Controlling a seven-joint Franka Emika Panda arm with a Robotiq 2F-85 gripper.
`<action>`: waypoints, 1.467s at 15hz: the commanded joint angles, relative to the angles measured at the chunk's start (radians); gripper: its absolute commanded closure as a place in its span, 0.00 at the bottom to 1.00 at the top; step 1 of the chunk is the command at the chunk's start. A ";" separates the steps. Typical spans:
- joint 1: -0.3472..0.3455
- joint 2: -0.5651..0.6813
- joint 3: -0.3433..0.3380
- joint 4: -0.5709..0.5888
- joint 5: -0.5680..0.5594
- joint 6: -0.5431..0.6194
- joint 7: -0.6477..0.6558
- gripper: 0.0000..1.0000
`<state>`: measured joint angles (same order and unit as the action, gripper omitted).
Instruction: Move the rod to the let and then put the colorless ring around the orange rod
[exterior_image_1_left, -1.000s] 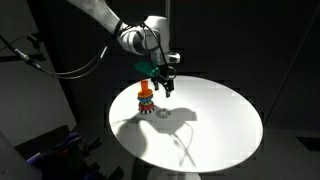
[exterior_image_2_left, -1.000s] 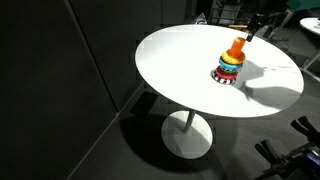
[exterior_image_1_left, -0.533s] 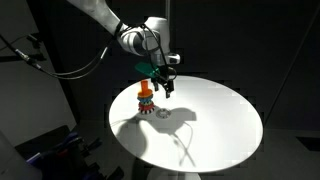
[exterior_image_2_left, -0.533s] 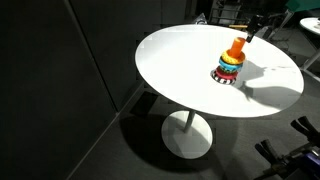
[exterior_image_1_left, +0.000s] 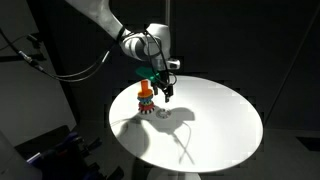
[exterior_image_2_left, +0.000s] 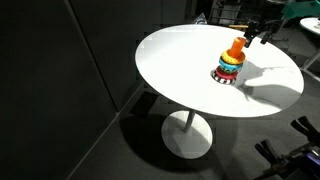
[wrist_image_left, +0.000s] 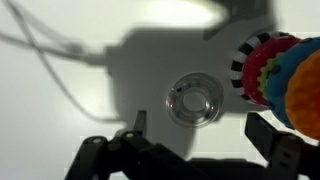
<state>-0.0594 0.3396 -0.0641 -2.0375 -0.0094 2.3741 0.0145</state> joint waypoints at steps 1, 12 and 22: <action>-0.001 0.070 -0.001 0.062 -0.003 -0.008 0.006 0.00; -0.009 0.238 0.008 0.190 0.007 -0.001 -0.011 0.00; -0.016 0.307 0.031 0.247 0.019 0.033 -0.028 0.00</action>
<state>-0.0599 0.6222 -0.0478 -1.8270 -0.0094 2.4035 0.0125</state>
